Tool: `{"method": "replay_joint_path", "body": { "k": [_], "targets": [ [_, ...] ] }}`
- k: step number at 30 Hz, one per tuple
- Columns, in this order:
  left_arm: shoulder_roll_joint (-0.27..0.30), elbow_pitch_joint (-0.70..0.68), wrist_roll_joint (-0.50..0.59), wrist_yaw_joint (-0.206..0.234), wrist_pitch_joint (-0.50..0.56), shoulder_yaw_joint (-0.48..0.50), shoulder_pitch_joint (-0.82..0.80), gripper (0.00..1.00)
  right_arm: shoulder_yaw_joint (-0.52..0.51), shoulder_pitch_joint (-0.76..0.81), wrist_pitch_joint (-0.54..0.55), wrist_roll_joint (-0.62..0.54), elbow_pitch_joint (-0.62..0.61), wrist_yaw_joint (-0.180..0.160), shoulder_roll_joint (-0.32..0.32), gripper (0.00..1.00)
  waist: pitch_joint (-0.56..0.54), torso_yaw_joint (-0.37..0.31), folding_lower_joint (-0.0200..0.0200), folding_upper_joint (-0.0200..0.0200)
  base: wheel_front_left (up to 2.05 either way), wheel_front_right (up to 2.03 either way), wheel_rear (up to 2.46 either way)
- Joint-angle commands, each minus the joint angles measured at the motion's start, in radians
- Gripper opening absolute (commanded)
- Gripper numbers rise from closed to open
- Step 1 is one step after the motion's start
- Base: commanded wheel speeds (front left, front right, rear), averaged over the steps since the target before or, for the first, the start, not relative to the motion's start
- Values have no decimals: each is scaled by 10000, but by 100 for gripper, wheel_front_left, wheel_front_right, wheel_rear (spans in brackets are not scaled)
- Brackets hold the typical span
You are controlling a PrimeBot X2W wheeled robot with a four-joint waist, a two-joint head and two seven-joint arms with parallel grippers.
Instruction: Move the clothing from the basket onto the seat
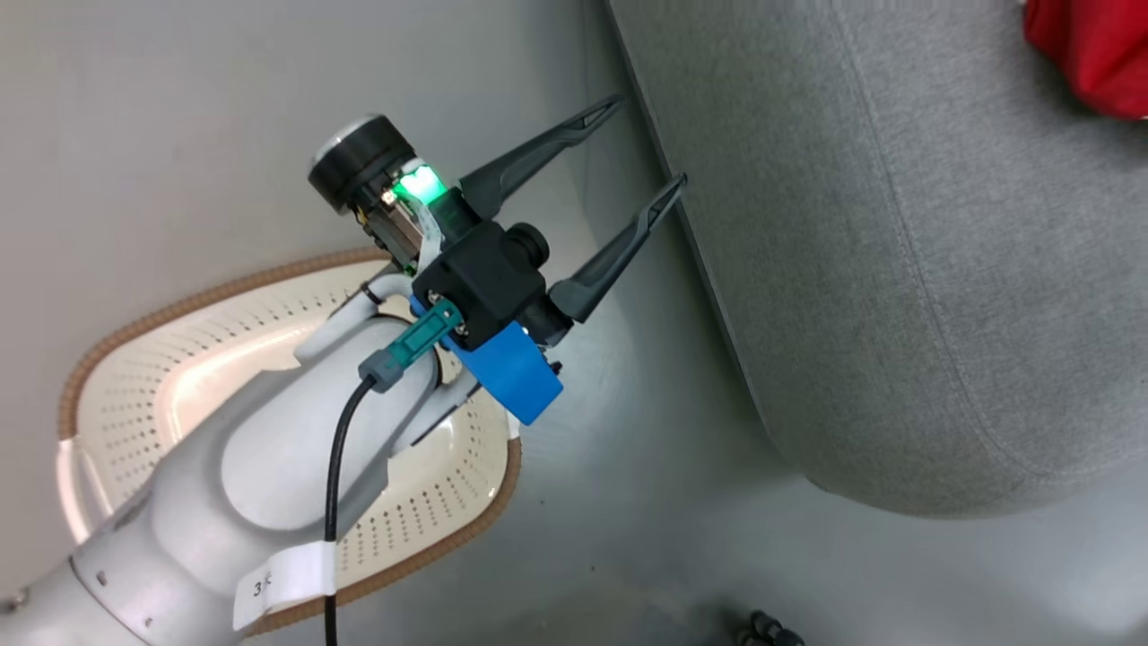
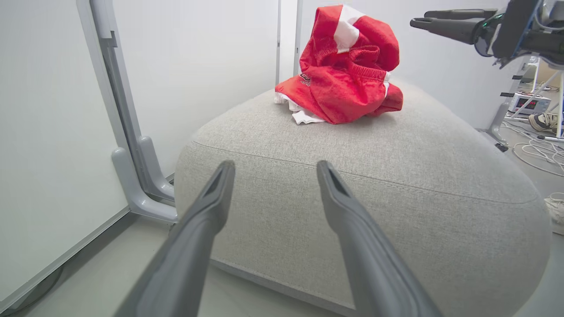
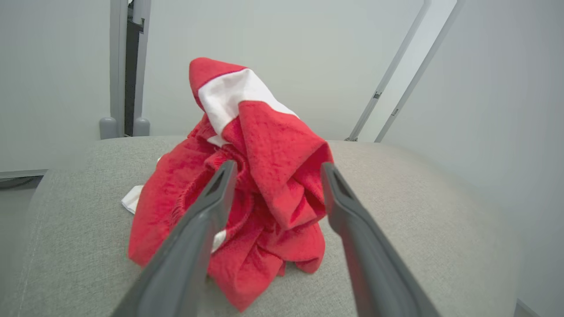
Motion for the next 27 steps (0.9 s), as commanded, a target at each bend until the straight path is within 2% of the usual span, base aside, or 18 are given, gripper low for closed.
{"method": "replay_joint_path", "body": {
  "k": [1, 4, 12, 21, 27],
  "targets": [
    [-46, -41, 55, 18, -47, 178, 198, 100, 155, 209, -34, -120, -187, 1, 149, 100, -521, 254, 0, 0, 0, 0, 0],
    [-237, -148, 133, 84, -47, 790, 673, 100, 705, 420, -35, -259, -708, 1, 192, 100, -1032, 565, 0, 0, 0, 0, 0],
    [-737, -592, 821, 806, -47, 3050, 2035, 100, 2408, 648, -34, -390, -1295, 1, 220, 100, -2314, 1600, 0, 0, 0, 0, 0],
    [-1283, -596, 1431, 671, -47, 5003, 3566, 100, 3794, 763, -34, -349, -1065, 1, 350, 100, -3556, 2740, 0, 0, 0, 0, 0],
    [-1635, -450, 1693, 625, -44, 6363, 4535, 100, 4170, 996, -34, -248, -766, 1, 498, 100, -4220, 3305, 0, 0, 0, 0, 0]
  ]
}}
